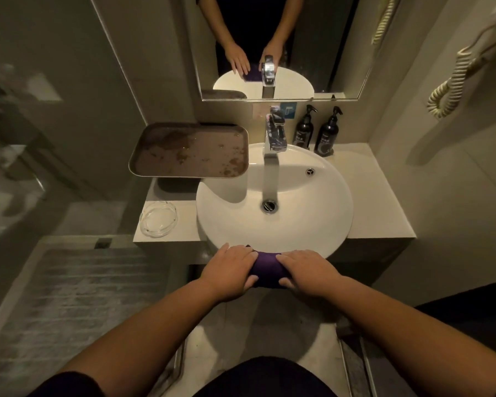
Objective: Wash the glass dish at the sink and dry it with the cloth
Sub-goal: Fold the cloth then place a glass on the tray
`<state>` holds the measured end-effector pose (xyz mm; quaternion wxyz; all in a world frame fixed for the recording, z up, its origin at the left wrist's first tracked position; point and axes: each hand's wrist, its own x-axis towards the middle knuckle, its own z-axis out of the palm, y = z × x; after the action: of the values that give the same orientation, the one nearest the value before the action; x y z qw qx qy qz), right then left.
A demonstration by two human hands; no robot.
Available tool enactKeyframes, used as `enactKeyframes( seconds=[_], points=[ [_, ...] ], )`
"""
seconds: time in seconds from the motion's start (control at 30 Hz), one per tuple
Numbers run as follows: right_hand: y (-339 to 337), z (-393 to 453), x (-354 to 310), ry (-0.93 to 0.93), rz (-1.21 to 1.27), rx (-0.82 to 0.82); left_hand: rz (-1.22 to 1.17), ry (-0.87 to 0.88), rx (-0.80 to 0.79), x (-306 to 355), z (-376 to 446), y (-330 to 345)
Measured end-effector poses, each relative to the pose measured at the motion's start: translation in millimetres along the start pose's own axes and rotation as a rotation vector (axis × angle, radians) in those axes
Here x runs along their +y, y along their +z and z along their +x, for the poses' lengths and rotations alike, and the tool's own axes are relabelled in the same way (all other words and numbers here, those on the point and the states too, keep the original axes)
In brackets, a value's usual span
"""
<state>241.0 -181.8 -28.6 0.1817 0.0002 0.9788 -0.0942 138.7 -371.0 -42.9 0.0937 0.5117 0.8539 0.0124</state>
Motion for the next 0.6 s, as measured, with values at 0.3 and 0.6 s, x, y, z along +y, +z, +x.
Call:
enactKeyframes(
  seconds=[0.3,0.6],
  points=[
    [-23.0,9.6,-6.5,0.053,0.052,-0.046,-0.06,-0.208,0.007,-14.0,-13.6,-21.6],
    [-59.4,64.3,-48.2,-0.068,0.128,0.144,-0.162,-0.642,0.092,-55.1,-55.4,-30.1]
  ],
)
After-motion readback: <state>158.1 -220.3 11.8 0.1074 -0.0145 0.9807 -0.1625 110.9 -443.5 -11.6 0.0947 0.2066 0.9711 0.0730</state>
